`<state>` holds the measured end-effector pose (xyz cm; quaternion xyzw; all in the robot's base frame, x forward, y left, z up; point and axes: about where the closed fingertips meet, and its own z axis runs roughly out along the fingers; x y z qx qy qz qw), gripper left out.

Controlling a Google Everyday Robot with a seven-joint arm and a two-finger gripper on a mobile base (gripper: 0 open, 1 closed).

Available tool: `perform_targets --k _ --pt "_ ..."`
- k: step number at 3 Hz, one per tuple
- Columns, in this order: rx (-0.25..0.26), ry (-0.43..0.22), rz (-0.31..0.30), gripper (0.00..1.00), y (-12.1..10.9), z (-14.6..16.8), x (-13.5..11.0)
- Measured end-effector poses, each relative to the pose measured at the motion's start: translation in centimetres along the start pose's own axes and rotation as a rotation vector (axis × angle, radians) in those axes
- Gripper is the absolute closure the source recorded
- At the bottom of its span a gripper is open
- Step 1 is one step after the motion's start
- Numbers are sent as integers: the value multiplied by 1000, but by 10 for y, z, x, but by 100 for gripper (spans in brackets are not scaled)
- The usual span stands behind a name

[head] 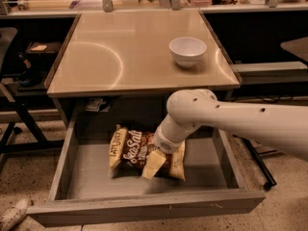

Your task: Pick brown chip bag from top drawer and place on counter

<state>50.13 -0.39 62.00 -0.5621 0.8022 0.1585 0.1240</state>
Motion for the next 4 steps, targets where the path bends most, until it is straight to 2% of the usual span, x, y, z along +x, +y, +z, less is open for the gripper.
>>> perform_targets --k 1,2,4 --pt "-15 8 22 0 0 5 1" --pt "-16 8 22 18 0 5 1" --pt "-16 8 22 65 0 5 1"
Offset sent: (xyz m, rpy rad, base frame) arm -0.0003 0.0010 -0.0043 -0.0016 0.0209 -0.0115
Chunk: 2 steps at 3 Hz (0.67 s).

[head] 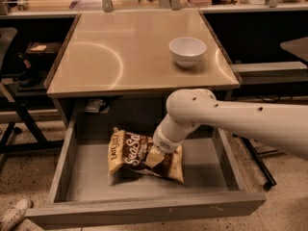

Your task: Pick brown chip bag from top drawer and place on counter

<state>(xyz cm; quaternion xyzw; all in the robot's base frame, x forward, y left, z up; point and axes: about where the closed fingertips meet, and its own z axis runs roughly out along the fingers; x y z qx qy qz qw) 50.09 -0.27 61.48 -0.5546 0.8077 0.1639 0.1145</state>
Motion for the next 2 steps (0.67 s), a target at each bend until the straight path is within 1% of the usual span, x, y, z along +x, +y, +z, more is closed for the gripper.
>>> perform_targets --k 1,2 --pt "-7 -11 -6 88 2 -8 -4" --pt "-5 -31 -14 100 4 -27 -11"
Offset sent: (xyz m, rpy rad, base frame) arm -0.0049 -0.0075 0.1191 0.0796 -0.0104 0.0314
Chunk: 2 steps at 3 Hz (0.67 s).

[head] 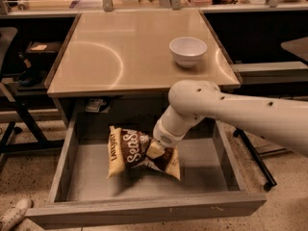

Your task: Pick brown chip bag from top drawer and place on counter

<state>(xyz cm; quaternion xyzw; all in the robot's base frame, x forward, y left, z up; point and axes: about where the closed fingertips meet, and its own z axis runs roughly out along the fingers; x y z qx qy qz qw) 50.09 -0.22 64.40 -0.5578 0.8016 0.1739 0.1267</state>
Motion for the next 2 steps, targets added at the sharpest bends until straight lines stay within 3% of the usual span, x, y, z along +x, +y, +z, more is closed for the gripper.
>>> perform_targets --k 2 --pt "18 -8 -58 100 34 -130 -42"
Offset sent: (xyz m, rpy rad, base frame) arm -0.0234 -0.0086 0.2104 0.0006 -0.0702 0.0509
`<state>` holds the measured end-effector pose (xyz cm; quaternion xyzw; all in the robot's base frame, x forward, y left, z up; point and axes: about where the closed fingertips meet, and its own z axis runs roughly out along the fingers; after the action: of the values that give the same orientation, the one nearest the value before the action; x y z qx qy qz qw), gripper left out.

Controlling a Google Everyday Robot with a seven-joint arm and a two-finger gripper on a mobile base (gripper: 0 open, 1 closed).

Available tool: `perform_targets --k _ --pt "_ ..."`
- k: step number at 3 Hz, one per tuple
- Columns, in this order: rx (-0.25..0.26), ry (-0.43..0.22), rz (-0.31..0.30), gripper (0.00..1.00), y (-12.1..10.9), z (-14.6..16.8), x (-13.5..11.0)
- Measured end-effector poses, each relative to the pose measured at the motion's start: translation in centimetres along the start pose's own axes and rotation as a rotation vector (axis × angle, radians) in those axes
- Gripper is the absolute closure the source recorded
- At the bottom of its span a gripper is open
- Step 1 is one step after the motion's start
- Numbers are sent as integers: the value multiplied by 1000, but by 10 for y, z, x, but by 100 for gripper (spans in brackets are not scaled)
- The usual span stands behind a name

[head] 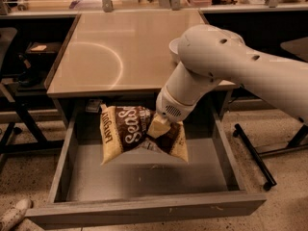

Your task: Pick brown chip bag from top drawer and place on counter

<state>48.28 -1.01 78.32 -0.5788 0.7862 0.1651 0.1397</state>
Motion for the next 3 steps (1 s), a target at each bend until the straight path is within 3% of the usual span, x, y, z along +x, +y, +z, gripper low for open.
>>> perform_targets --k 1,3 --pt "0 0 0 100 0 0 0" --pt "117 -35 -73 100 -14 -61 -74"
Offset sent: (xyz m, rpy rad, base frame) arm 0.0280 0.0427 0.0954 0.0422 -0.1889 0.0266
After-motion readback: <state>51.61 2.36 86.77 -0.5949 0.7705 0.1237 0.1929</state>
